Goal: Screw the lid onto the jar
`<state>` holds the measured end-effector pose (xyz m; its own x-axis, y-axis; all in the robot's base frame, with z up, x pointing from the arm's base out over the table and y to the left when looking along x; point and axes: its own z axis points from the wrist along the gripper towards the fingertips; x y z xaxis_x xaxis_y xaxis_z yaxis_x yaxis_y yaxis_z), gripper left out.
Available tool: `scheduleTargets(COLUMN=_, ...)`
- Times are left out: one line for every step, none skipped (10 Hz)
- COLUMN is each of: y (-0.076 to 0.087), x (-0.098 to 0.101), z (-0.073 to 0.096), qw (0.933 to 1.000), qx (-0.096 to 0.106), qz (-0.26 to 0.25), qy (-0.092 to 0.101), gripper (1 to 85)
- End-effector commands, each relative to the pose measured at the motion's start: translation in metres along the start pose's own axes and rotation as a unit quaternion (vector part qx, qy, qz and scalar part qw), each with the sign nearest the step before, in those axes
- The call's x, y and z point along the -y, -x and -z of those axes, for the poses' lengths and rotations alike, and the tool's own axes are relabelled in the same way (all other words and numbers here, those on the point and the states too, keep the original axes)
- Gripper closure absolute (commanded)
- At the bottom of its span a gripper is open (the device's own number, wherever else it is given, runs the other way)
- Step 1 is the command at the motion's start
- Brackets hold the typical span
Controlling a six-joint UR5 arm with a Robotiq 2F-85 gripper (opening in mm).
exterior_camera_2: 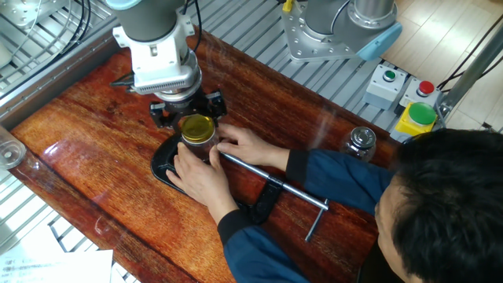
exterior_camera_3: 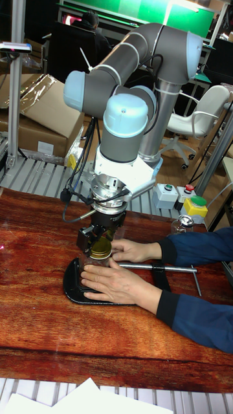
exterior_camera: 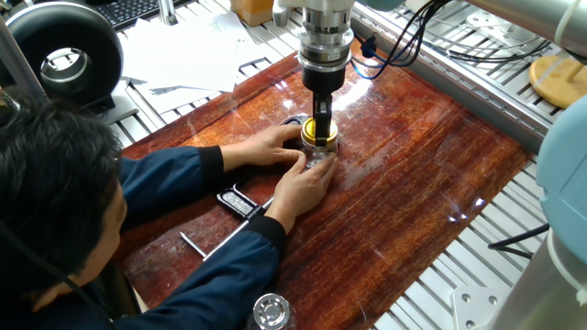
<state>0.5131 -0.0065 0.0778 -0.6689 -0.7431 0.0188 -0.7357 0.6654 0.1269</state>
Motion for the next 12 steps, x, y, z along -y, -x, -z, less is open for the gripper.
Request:
scheduleTargets(y=0.006, x=0.0, z=-0.002, qw=0.9999, qx=0.01, qz=0.004, qy=0.005, gripper=8.0)
scheduleTargets(y=0.006, x=0.0, z=-0.002, qw=0.9999, qx=0.008, qz=0.006, qy=0.003, gripper=8.0)
scheduleTargets(y=0.006, x=0.0, z=-0.003, qw=1.0, qx=0.007, qz=0.005, qy=0.002, gripper=8.0)
scheduleTargets(y=0.006, x=-0.001, z=-0.003, qw=1.0, qx=0.007, qz=0.005, qy=0.003, gripper=8.0)
scheduleTargets(y=0.005, x=-0.001, z=-0.003, qw=1.0, qx=0.006, qz=0.005, qy=0.004, gripper=8.0)
scheduleTargets(y=0.003, x=-0.005, z=-0.001, qw=0.9999, qx=0.005, qz=0.004, qy=0.009, gripper=7.3)
scheduleTargets(y=0.003, x=-0.009, z=0.0, qw=0.9999, qx=0.005, qz=0.002, qy=0.014, gripper=5.3)
scheduleTargets(y=0.003, x=-0.011, z=0.001, qw=0.9999, qx=0.004, qz=0.0, qy=0.016, gripper=1.7)
scheduleTargets(y=0.003, x=-0.012, z=0.002, qw=0.9999, qx=0.004, qz=-0.001, qy=0.016, gripper=1.0)
scheduleTargets(y=0.001, x=-0.012, z=0.005, qw=0.9999, qx=0.001, qz=-0.003, qy=0.015, gripper=0.7)
scheduleTargets(y=-0.003, x=-0.009, z=0.01, qw=0.9999, qx=-0.01, qz=-0.008, qy=0.009, gripper=4.0)
scheduleTargets(y=-0.006, x=-0.009, z=0.015, qw=0.9996, qx=-0.022, qz=-0.014, qy=0.007, gripper=9.3)
